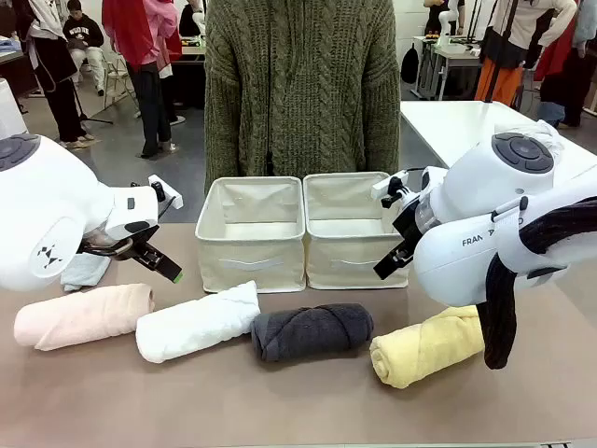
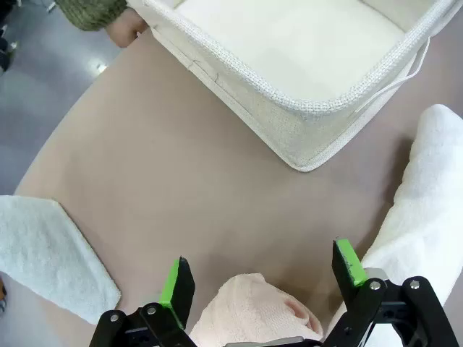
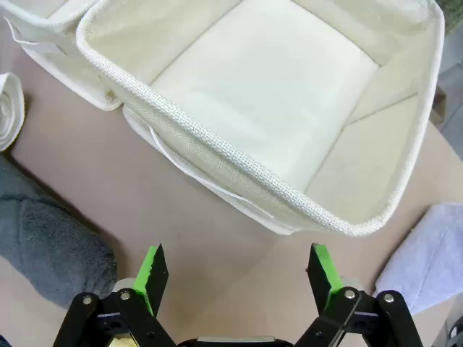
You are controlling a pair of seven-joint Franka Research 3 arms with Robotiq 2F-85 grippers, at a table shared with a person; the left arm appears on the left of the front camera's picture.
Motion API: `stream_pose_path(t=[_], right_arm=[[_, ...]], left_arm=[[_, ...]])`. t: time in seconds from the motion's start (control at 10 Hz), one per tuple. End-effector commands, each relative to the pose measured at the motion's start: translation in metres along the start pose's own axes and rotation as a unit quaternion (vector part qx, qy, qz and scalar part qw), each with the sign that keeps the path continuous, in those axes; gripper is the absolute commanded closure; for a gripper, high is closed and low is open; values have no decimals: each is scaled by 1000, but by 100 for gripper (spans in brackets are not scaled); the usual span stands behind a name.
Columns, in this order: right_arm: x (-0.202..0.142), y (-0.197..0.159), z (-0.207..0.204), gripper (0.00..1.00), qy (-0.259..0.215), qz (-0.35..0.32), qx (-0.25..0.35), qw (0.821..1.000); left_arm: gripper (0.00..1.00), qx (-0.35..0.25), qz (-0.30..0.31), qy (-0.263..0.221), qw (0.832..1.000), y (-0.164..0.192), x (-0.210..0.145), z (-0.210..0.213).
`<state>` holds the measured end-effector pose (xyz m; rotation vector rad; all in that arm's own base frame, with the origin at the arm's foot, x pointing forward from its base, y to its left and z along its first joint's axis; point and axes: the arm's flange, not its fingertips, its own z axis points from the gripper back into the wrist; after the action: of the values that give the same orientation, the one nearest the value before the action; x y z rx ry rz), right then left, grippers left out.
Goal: Sort the towels based on their folding style.
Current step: Pick up one triangle-folded towel and place it in the left Fabric basket.
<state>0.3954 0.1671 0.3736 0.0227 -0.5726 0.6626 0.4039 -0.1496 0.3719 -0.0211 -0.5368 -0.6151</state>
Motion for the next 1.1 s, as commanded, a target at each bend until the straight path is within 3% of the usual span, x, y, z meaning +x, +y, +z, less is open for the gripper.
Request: stream_pose_path(t=[0.0, 1.0], right_arm=[[0, 0, 0, 0, 0, 0, 0, 1000], [0, 0, 0, 0, 0, 0, 0, 1000]], left_arm=[[0, 0, 0, 0, 1000, 0, 0, 0], [0, 0, 0, 0, 1000, 0, 0, 0]])
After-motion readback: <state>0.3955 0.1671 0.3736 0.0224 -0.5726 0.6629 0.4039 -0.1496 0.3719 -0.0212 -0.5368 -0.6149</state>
